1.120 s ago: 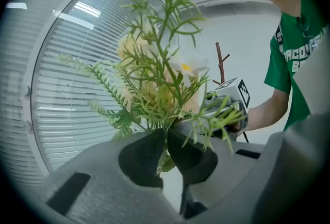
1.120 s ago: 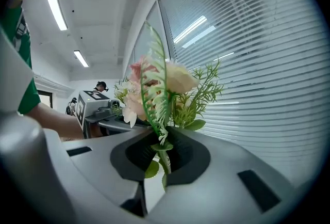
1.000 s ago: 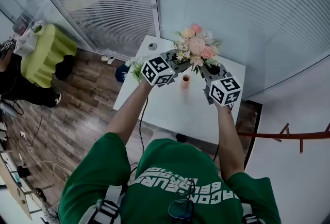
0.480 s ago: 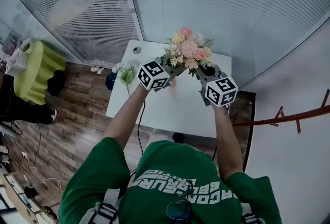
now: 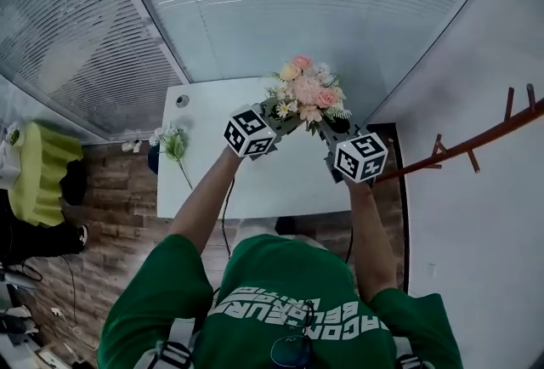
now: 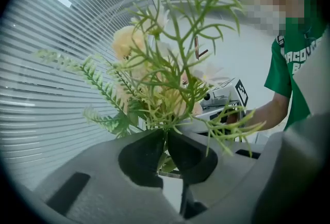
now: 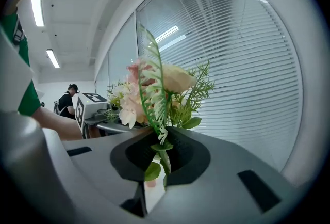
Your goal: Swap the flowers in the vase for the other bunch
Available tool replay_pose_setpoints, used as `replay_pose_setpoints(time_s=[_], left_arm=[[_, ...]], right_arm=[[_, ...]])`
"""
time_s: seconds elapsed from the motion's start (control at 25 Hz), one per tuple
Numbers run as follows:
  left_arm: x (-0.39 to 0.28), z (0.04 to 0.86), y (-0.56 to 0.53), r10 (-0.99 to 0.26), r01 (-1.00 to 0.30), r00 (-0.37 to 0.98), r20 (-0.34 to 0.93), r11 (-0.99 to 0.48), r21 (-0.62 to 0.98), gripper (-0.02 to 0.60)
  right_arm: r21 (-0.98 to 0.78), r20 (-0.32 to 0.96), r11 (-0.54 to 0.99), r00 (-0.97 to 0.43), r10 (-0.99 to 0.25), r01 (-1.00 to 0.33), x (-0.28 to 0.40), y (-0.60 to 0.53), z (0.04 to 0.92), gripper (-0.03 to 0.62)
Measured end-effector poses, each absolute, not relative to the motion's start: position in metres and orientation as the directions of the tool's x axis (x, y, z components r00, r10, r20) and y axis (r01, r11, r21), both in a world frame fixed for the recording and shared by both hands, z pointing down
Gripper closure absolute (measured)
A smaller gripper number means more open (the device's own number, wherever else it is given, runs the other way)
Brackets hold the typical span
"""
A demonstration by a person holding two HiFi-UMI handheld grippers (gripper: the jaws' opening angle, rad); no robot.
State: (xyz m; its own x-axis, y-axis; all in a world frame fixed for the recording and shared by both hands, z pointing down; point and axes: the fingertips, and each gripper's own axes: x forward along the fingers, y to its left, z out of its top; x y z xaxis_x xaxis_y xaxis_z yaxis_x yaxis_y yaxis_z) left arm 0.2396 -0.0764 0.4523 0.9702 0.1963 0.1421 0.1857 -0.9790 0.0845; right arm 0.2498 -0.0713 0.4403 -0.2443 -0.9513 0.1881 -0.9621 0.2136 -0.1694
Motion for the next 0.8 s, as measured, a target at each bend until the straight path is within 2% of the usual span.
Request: replay_pose_setpoints(time_s=[0.36,0.8], left_arm=[[0.277,0.464,-0.038,0.322,0.304,0.935,0.147,-0.943,0.136,0.549],[0.287,0.503,-0.018,0.363,0.322,0.917,0.167,-0.918,0.231,0.549]], right_arm=[[-0.207,0.229,0.082,-0.129,-0.965,-0.975,0.286,-0.032,0.452,0.554],[-0.252,0.294,0.022,-0.098,-0.951,-0.968,0.296,-0.011,0.491,0.554]])
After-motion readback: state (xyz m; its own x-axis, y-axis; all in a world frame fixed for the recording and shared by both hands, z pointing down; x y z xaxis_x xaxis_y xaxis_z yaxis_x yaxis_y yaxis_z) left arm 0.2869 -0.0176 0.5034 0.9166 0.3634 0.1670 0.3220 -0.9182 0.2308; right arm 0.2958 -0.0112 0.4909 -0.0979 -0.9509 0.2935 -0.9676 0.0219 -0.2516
